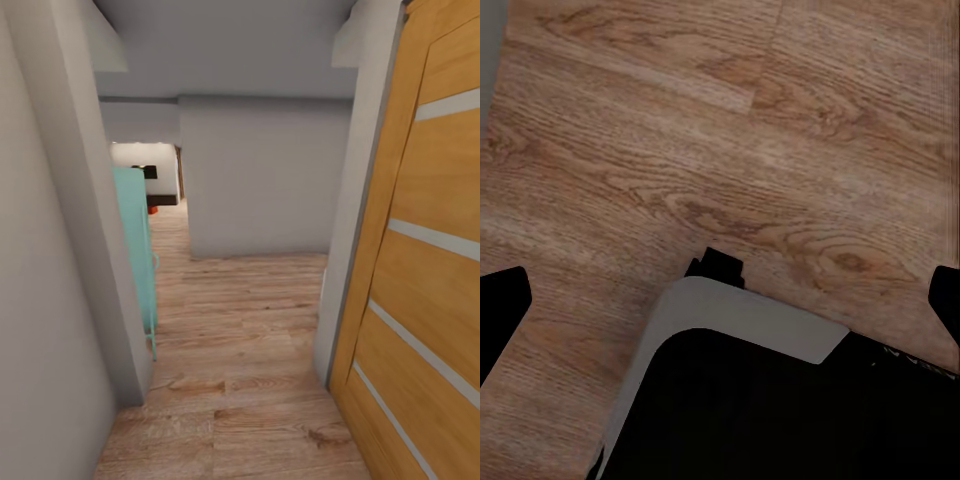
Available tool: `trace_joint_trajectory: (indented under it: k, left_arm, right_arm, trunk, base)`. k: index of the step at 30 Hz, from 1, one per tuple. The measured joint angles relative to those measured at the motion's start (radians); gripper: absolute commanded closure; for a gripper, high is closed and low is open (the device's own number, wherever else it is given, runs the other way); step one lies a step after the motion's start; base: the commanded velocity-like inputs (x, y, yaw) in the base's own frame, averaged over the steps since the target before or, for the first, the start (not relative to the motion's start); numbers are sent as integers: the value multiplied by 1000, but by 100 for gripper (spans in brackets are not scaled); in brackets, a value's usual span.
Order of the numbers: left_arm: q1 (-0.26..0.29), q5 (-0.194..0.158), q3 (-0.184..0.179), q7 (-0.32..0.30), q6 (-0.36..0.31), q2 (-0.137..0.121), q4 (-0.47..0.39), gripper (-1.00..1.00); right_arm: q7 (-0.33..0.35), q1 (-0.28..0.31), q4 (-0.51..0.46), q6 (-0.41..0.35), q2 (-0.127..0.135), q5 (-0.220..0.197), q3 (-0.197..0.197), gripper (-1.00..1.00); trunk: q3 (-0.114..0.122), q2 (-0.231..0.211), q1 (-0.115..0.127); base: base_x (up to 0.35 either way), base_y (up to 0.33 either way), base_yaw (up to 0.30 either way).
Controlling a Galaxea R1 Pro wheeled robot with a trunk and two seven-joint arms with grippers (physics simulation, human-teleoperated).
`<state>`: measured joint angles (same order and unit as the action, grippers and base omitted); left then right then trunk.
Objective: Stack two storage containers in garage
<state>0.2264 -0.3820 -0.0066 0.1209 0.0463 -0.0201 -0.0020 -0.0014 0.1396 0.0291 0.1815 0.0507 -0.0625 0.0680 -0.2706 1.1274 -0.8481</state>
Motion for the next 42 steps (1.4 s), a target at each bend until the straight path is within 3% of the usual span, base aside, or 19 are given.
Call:
trace_joint_trajectory:
  k: [21,42]
  left_arm:
    - [0,0,0,0,0,-3,0,-100]
    - [0,0,0,0,0,-2,0,-100]
  right_arm:
    - [0,0,0,0,1,0,0,-100]
    - [0,0,0,0,2,0,0,-100]
  trunk:
    - [0,0,0]
    - [0,0,0]
  base:
    - [322,-18,81]
    - [322,0,3]
